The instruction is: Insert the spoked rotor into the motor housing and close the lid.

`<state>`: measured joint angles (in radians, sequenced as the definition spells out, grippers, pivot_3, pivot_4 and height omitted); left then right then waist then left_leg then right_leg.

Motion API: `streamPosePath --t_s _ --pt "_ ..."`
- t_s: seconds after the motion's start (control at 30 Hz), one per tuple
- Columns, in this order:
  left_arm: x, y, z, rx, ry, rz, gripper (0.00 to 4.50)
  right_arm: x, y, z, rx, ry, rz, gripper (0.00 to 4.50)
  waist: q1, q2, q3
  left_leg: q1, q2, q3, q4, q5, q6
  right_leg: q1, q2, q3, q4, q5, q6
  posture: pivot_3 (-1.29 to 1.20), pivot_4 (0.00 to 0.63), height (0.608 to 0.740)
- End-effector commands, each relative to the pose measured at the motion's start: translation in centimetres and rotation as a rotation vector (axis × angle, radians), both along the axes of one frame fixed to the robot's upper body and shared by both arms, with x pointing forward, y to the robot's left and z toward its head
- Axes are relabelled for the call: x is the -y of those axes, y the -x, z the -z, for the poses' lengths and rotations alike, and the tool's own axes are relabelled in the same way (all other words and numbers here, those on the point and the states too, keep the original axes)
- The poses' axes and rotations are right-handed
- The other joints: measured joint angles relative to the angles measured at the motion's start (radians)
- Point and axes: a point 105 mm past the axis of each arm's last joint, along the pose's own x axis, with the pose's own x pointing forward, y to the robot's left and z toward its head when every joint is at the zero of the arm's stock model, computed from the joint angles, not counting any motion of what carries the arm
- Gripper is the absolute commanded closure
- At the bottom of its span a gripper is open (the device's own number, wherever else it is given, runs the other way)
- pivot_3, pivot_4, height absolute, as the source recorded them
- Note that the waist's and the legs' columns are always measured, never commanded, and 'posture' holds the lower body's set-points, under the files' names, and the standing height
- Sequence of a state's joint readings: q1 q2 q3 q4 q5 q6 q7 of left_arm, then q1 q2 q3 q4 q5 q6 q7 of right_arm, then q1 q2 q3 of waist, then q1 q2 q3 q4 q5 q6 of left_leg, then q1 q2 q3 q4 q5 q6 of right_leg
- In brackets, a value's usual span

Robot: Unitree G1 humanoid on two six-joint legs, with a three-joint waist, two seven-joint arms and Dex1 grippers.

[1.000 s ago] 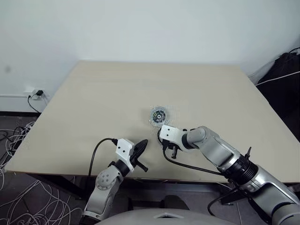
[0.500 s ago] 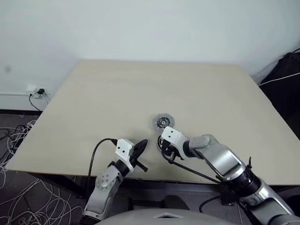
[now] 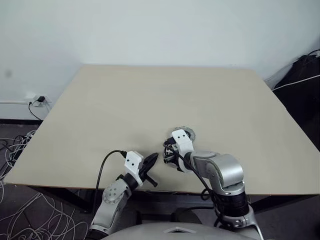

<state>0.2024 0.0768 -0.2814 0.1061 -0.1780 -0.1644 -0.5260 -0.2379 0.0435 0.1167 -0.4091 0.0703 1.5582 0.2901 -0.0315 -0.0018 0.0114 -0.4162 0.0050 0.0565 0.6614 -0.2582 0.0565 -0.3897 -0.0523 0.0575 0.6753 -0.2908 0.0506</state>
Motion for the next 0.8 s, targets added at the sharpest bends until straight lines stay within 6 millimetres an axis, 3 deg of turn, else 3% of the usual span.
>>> streamPosePath --t_s 0.03,0.27,0.43,0.63,0.8 --pt "0.0 -0.2 -1.2 0.052 0.028 -0.010 4.50 0.4 -1.8 -0.5 0.039 0.007 0.120 4.49 -0.004 0.000 0.000 0.000 0.000 0.000 0.000 0.000 0.000 0.000 0.000 0.000 0.000 0.000 0.000 0.00 0.000 0.740" --pt "-0.2 -0.2 -1.3 0.050 0.029 -0.024 4.50 0.2 -3.1 0.4 0.011 -0.007 0.228 4.49 -0.001 0.001 0.000 0.003 -0.003 0.002 0.001 0.001 0.002 0.008 -0.013 -0.011 0.000 0.002 0.000 0.00 0.000 0.740" --pt "-0.1 -0.3 -1.7 0.055 0.032 -0.027 4.50 -0.3 -3.6 0.8 0.002 -0.022 0.239 4.49 0.004 0.006 0.003 0.002 -0.005 0.003 0.001 0.002 0.004 0.008 -0.031 -0.039 -0.007 0.014 0.007 0.00 0.000 0.740" --pt "-0.1 -0.3 -2.3 0.060 0.033 -0.024 4.50 -1.1 -3.9 0.0 0.031 -0.040 0.180 2.70 0.001 0.009 0.004 0.000 -0.001 0.002 0.000 0.009 0.007 0.007 -0.028 -0.045 -0.014 0.017 0.009 0.00 0.000 0.740" --pt "0.1 -0.3 -2.8 0.063 0.036 -0.020 4.50 -1.5 -3.9 -1.6 0.119 -0.028 0.075 2.70 -0.004 0.009 0.004 -0.002 -0.001 0.002 -0.002 0.009 0.008 0.005 -0.028 -0.045 -0.016 0.015 0.006 0.00 0.000 0.740"
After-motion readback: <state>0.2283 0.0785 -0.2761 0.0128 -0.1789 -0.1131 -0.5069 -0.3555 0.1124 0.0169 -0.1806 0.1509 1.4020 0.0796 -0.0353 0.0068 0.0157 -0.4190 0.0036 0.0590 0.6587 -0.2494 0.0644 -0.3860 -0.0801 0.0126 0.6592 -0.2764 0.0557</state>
